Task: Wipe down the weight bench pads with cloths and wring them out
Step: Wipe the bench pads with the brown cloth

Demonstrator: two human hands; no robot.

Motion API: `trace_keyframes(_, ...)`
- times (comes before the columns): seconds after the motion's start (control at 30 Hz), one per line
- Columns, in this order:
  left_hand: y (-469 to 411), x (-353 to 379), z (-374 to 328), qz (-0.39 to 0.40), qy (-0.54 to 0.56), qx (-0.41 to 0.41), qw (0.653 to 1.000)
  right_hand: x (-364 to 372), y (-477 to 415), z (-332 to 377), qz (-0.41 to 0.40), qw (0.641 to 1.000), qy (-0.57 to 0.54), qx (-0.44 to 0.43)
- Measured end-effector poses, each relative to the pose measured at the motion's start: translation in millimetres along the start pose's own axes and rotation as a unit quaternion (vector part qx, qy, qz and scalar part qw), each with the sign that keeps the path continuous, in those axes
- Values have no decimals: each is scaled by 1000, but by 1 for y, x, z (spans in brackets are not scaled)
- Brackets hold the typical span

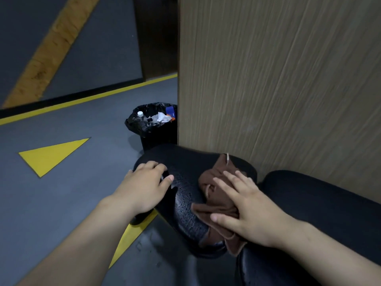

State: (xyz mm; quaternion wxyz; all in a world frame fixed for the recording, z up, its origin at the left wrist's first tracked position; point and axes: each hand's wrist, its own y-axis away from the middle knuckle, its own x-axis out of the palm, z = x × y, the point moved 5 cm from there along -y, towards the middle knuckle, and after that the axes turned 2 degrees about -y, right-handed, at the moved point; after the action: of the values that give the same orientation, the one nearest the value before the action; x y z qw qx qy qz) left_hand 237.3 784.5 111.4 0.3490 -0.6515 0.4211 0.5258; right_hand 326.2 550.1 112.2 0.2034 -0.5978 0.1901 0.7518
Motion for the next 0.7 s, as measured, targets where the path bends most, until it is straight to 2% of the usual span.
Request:
trace_keyframes(0.17, 4, -17, 18, -49, -20, -36, 998, 9, -44, 66, 25, 998, 37, -49)
trace_keyframes(0.33, 7, -23, 39, -71, -14, -92, 993, 20, -126, 110, 30, 998, 41, -20)
trace_keyframes(0.7, 4, -14, 50, -75, 2, -113, 991, 12, -228, 107, 43, 998, 35, 33)
